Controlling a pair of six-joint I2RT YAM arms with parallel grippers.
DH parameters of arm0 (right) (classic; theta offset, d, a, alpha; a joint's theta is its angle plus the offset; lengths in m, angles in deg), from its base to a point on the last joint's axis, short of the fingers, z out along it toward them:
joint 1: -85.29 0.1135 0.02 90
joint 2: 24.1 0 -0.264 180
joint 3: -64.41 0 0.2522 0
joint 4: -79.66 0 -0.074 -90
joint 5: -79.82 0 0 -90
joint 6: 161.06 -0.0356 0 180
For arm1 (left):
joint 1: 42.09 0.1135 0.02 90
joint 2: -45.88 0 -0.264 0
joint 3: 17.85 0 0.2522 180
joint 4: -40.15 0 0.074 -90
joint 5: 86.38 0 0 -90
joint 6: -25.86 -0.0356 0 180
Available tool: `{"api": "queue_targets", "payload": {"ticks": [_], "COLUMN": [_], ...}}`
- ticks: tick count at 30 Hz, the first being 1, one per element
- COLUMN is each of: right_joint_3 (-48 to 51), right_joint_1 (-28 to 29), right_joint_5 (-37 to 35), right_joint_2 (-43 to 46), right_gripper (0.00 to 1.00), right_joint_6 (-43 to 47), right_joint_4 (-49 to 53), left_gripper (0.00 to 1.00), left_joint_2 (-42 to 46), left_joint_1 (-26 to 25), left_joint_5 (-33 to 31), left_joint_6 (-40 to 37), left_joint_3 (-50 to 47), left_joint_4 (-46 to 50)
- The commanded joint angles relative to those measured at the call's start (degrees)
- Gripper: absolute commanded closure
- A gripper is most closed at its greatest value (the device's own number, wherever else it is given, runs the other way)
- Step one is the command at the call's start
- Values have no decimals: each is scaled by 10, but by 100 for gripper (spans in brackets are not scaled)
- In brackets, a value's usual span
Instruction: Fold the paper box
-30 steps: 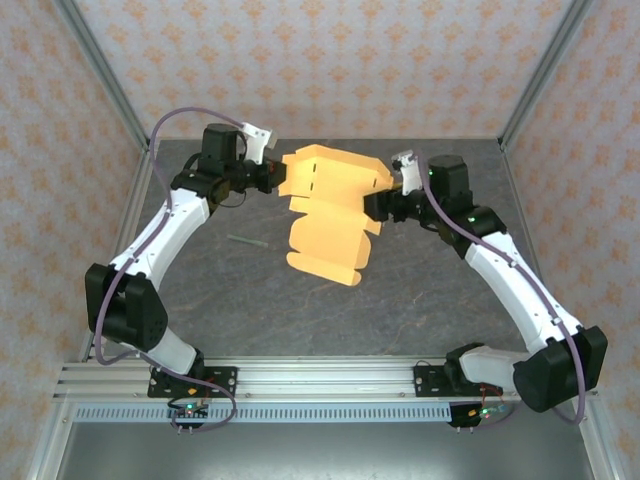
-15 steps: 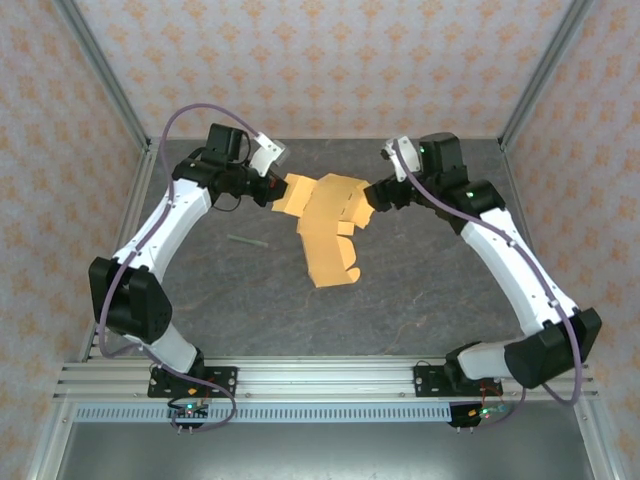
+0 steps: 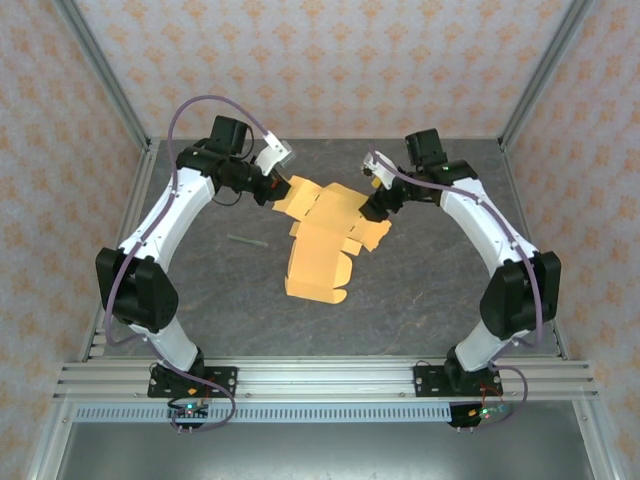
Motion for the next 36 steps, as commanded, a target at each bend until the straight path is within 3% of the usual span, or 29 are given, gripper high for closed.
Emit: {"api": "queue_targets", "payload": {"ticks": [1, 8, 26, 31, 36], "right_joint_3": [-30, -84, 13, 25, 27], "right_joint_1": [2, -4, -46, -47, -47], "right_joint_5": [60, 109, 177, 198, 205], "right_joint_2": [-30, -88, -67, -64, -60], "right_gripper": [21, 36, 70, 72, 80], "right_joint_6": [61, 95, 75, 72, 70], "right_joint_4": [19, 57, -66, -84, -84], "left_gripper": [100, 100, 100, 100, 100], "left_joint_2": [-3, -4, -6, -7, -10], "left_joint_1": [-4, -5, -5, -5, -5], "left_joint_5": [20, 22, 28, 28, 26], "left_joint_6": [-16, -15, -7, -4, 0], "left_joint_3": [19, 17, 5, 0, 0], "left_joint_4": [18, 14, 0, -5, -6]}}
